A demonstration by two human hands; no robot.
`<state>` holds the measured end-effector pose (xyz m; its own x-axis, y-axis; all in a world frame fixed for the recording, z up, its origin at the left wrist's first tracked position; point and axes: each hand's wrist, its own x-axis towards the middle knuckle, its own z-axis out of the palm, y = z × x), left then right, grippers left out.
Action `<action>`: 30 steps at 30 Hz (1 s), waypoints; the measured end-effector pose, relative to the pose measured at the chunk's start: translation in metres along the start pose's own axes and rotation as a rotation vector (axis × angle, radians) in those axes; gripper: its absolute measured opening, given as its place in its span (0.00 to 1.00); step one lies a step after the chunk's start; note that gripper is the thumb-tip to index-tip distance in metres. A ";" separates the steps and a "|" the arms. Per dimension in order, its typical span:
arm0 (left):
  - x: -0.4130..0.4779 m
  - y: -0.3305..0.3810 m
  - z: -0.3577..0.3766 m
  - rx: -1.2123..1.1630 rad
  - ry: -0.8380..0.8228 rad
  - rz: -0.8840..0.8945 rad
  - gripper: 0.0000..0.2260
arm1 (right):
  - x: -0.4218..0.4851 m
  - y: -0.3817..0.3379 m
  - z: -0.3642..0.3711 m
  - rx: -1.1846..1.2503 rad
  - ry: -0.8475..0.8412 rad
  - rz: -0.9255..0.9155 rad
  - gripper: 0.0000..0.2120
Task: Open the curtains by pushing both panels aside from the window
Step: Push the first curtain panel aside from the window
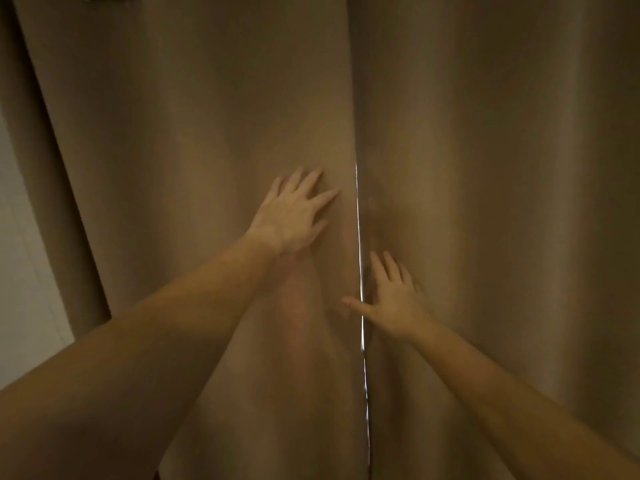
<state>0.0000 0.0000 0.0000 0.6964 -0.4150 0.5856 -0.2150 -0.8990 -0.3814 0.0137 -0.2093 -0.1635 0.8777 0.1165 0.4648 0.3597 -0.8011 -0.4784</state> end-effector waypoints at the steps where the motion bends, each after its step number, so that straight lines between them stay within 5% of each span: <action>1: 0.004 0.001 0.003 0.044 -0.008 0.026 0.29 | 0.001 0.000 0.004 -0.009 0.003 -0.012 0.56; 17: 0.097 0.018 0.028 0.251 0.259 0.289 0.26 | 0.058 0.024 0.057 0.070 -0.038 -0.122 0.62; 30: 0.087 -0.005 0.063 0.384 0.144 0.116 0.25 | 0.083 0.013 0.102 0.185 -0.090 -0.313 0.63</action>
<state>0.1049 -0.0229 0.0075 0.5737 -0.5502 0.6067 0.0036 -0.7391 -0.6736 0.1233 -0.1500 -0.2066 0.7374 0.3970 0.5465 0.6592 -0.5994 -0.4541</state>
